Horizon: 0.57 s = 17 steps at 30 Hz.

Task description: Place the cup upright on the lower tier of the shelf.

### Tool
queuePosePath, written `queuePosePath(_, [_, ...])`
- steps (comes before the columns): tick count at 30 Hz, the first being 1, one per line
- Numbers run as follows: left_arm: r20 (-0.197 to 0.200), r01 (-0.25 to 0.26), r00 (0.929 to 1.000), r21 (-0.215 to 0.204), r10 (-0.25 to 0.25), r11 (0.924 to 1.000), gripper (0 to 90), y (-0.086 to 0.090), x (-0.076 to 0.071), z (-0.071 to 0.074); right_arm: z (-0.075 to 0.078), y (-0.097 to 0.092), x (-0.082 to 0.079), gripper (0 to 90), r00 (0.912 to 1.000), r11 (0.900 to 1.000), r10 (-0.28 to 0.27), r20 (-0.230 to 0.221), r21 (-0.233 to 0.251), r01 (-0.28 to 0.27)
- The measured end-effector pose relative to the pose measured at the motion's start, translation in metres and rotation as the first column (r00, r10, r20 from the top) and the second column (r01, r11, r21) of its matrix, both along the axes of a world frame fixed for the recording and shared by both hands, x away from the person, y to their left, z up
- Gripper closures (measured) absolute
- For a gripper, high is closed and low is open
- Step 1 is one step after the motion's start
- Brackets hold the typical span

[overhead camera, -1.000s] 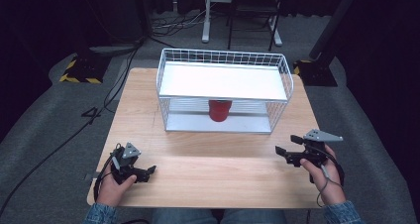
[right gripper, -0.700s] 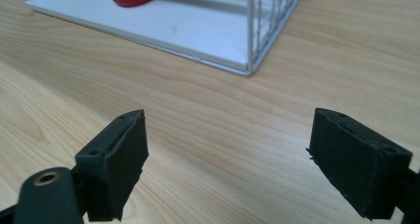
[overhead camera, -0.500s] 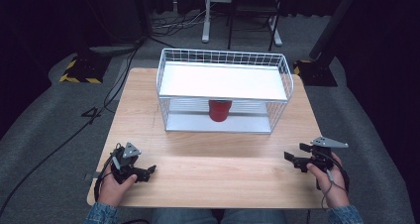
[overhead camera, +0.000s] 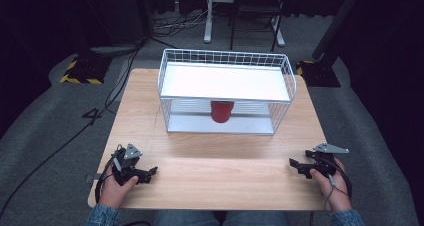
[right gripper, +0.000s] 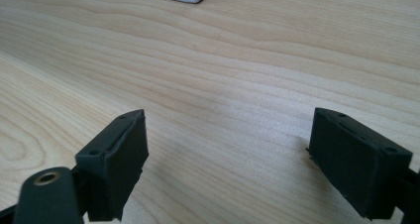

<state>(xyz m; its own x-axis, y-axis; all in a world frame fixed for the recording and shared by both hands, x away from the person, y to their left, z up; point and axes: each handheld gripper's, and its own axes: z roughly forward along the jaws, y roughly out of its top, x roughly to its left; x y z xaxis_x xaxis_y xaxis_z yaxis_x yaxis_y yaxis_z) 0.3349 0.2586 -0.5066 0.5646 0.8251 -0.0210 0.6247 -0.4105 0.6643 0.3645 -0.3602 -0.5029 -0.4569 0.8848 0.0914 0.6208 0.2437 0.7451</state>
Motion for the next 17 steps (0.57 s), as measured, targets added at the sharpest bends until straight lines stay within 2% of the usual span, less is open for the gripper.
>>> queuePosePath(3, [0.001, 0.001, 1.0, 0.0, -0.001, 1.0, 0.5, 0.0, 0.0001, 0.0, -0.0007, 0.0004, -0.0003, 15.8, 1.0, 1.0, 0.0, 0.008, -0.008, 0.0])
queuePosePath(4, [0.0, 0.0, 1.0, 0.001, 0.0, 1.0, 0.5, 0.0, 0.0, 0.0, -0.0012, 0.0014, -0.0005, 15.7, 0.9999, 0.9996, 0.004, 0.016, -0.027, -0.003])
queuePosePath(6, [0.0, 0.0, 1.0, 0.0, 0.0, 1.0, 0.5, 0.0, 0.0, 0.0, -0.0019, 0.004, -0.0009, 13.7, 0.9993, 0.9951, 0.026, 0.029, -0.096, -0.023])
queuePosePath(10, [0.001, 0.001, 1.0, 0.001, -0.001, 1.0, 0.5, 0.0, 0.0, 0.0, -0.0024, 0.0064, -0.0017, 11.4, 0.9997, 0.9951, 0.001, 0.026, -0.099, 0.002])
queuePosePath(17, [0.001, 0.0, 1.0, 0.0, 0.0, 1.0, 0.5, 0.0, 0.0, 0.0, -0.0027, 0.008, -0.0016, 6.1, 0.9996, 0.9942, 0.024, 0.013, -0.105, -0.022])
